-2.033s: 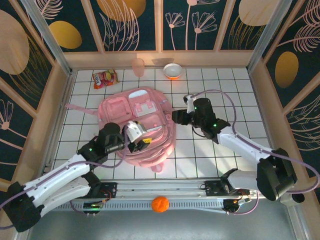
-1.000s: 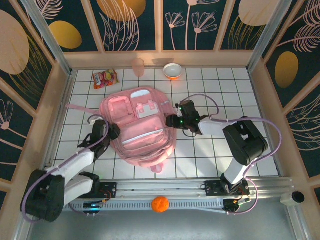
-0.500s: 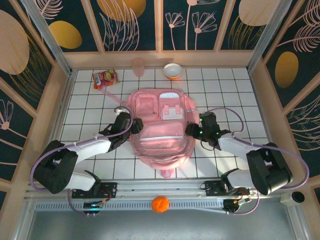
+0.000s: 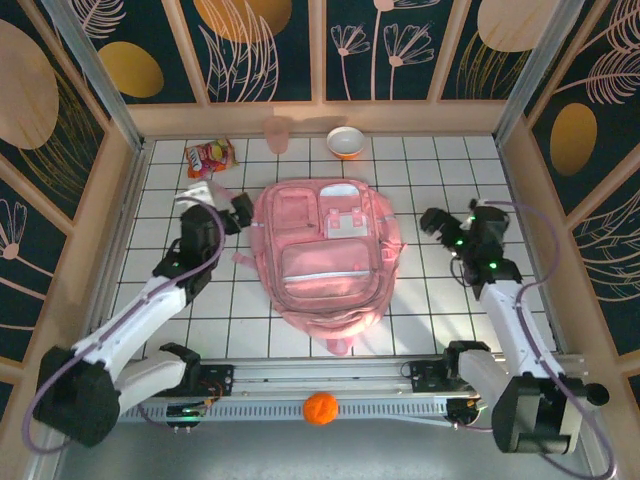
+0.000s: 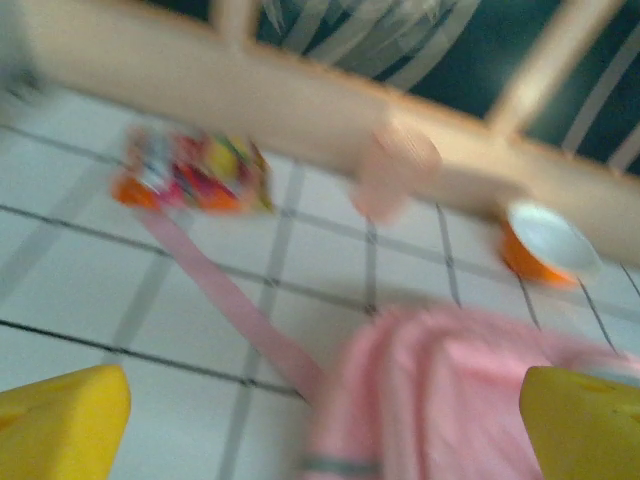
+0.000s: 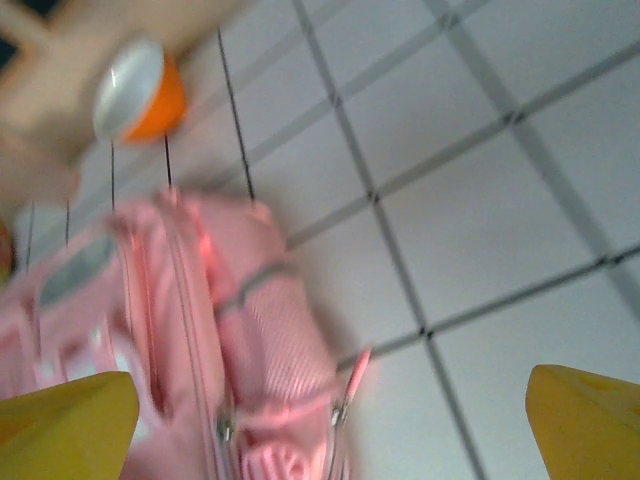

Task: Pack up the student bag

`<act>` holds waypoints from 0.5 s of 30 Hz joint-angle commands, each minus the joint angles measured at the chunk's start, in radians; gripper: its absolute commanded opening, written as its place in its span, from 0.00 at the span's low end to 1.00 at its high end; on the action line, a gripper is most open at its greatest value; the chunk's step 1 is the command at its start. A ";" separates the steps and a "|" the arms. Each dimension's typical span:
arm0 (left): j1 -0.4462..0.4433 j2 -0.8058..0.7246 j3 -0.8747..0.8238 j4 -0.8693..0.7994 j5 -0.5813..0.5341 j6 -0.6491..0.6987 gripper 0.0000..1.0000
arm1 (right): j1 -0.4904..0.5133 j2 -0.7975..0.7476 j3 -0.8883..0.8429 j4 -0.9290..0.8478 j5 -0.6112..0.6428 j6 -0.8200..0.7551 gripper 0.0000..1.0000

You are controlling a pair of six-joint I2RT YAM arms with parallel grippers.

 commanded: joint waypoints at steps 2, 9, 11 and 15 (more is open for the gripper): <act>0.044 -0.083 -0.142 0.268 -0.297 0.293 0.99 | -0.145 0.009 -0.027 0.133 -0.031 -0.096 0.99; 0.110 -0.015 -0.441 0.838 -0.320 0.471 0.99 | -0.195 0.128 -0.155 0.537 0.076 -0.145 0.99; 0.135 0.056 -0.497 0.959 -0.236 0.482 0.99 | -0.193 0.132 -0.214 0.667 0.087 -0.190 0.99; 0.190 0.348 -0.581 1.326 -0.016 0.511 0.99 | -0.145 0.169 -0.424 1.127 0.078 -0.363 0.99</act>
